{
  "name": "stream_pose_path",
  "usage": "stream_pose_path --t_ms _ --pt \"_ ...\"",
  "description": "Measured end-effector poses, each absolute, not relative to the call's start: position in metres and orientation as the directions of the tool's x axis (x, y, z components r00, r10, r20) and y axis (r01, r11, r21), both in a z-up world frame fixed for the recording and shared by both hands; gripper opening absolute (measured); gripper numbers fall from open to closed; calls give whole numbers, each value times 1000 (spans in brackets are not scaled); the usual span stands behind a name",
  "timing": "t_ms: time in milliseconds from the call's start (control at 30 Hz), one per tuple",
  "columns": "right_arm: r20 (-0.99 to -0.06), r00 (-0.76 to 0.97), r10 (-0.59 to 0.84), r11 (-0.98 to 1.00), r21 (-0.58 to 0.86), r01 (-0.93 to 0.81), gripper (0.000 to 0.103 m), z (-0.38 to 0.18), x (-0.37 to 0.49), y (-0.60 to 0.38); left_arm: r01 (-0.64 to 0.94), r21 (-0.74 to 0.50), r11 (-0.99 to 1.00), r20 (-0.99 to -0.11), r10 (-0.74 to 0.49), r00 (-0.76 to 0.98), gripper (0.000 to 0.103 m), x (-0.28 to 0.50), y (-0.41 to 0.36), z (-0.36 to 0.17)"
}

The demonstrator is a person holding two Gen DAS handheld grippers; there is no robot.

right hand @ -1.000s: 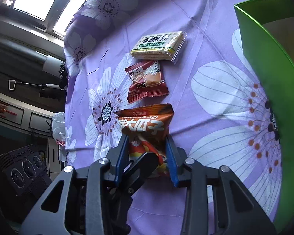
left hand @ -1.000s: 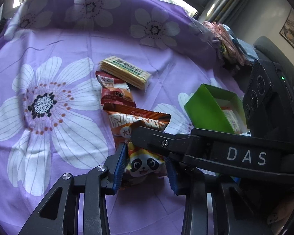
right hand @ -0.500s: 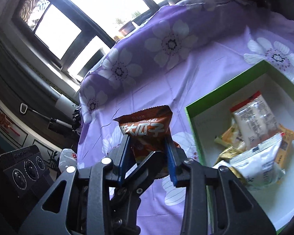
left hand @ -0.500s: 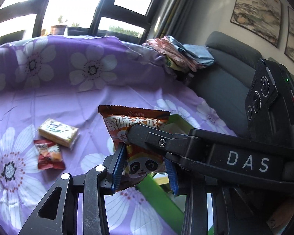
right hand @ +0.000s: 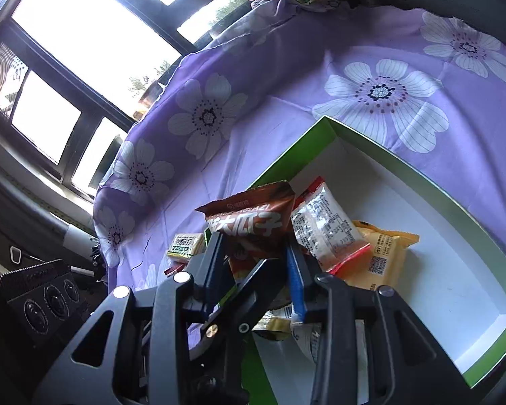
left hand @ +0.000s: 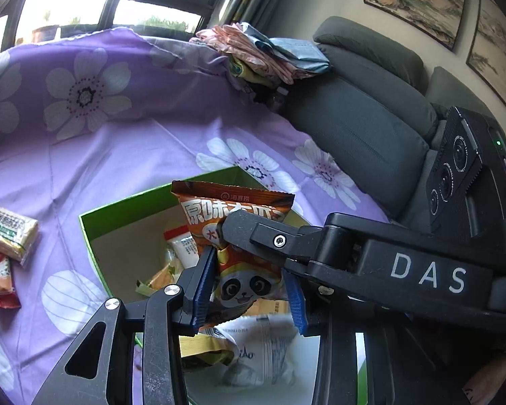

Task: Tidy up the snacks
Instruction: 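Lower the orange packet into the box and open the right gripper, then move the right gripper back to the red wrapped packet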

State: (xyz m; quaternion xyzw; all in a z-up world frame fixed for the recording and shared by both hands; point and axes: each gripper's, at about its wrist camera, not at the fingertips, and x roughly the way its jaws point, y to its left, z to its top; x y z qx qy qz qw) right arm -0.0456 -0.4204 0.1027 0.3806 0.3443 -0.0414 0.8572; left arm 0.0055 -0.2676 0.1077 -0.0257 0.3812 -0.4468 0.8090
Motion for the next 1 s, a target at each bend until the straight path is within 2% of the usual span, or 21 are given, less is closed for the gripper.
stream_pose_path --t_ms 133,233,300,367,433,500,667,767,1000 --pt "-636 750 182 692 625 362 40 98 -46 -425 677 -418 606 -604 -742 291 39 5 -267 103" --pt "-635 756 159 696 615 370 53 100 -46 -423 665 -431 610 -592 -747 302 40 2 -258 107" --pt "-627 766 141 706 607 366 60 104 -48 -422 654 -426 625 -589 -740 323 52 1 -247 112" --pt "-616 778 126 715 600 359 66 108 -49 -419 639 -422 643 -585 -731 350 59 0 -233 116" --pt "-604 789 113 728 591 348 70 112 -49 -415 617 -436 655 -583 -728 361 63 -2 -215 118" --pt "-593 799 101 743 579 336 82 116 -48 -411 600 -442 667 -594 -718 362 66 -3 -195 120" --pt "-557 828 73 785 544 297 90 125 -46 -394 495 -366 788 -656 -595 464 74 -6 -137 120" --pt "-536 840 82 798 540 267 91 129 -44 -384 413 -324 851 -675 -514 529 74 -4 -102 115" --pt "-525 845 104 851 487 198 96 130 -31 -347 222 -343 913 -697 -406 591 74 13 -43 88"
